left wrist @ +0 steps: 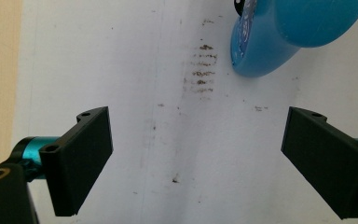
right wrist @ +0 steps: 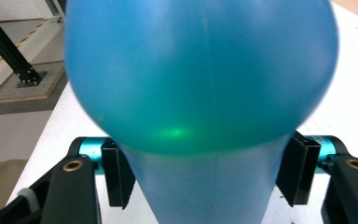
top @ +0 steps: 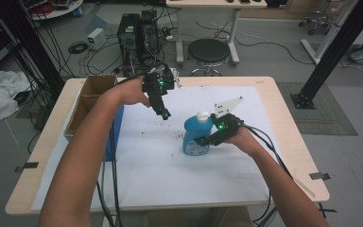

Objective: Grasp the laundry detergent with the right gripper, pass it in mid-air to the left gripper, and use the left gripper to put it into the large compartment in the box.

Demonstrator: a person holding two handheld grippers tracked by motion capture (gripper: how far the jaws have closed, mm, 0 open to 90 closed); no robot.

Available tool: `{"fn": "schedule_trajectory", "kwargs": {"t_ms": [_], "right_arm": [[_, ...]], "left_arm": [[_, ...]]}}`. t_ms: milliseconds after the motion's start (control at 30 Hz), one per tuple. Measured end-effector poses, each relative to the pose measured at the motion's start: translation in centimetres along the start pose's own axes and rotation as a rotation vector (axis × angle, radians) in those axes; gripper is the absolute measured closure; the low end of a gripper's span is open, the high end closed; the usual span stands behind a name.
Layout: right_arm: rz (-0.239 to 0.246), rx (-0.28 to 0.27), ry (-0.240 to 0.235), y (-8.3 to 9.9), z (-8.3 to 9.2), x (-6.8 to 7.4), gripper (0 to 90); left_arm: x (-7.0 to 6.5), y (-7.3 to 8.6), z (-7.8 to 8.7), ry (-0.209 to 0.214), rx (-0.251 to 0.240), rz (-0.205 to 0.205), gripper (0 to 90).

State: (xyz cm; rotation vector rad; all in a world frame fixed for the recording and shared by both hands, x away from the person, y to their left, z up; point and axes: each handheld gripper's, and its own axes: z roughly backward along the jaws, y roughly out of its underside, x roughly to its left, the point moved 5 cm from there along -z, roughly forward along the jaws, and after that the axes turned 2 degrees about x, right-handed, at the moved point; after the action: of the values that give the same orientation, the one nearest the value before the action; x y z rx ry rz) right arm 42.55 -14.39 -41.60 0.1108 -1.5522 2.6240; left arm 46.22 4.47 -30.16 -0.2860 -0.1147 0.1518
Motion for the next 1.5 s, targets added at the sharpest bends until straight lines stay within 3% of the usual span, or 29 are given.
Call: {"fn": "schedule_trajectory", "kwargs": {"t_ms": [133,633,1200,1500], "right_arm": [[0.021,-0.003,-0.012,0.0,0.0,0.2,40.4],[0.051,-0.001,0.012,-0.2,0.3,0.7,44.7],[0.087,0.025,0.071,-2.2,2.5,2.8,44.8],[0.094,0.033,0.08,-3.1,3.2,4.2,44.8]], "left_arm": [[0.1,0.0,0.0,-0.002,0.002,-0.003,8.8],[-1.0,-0.1,0.7,0.012,-0.006,0.012,8.8],[-4.7,-1.6,2.2,0.067,0.001,-0.01,8.7],[-7.1,-3.1,3.3,0.085,0.009,-0.042,8.8]]}}
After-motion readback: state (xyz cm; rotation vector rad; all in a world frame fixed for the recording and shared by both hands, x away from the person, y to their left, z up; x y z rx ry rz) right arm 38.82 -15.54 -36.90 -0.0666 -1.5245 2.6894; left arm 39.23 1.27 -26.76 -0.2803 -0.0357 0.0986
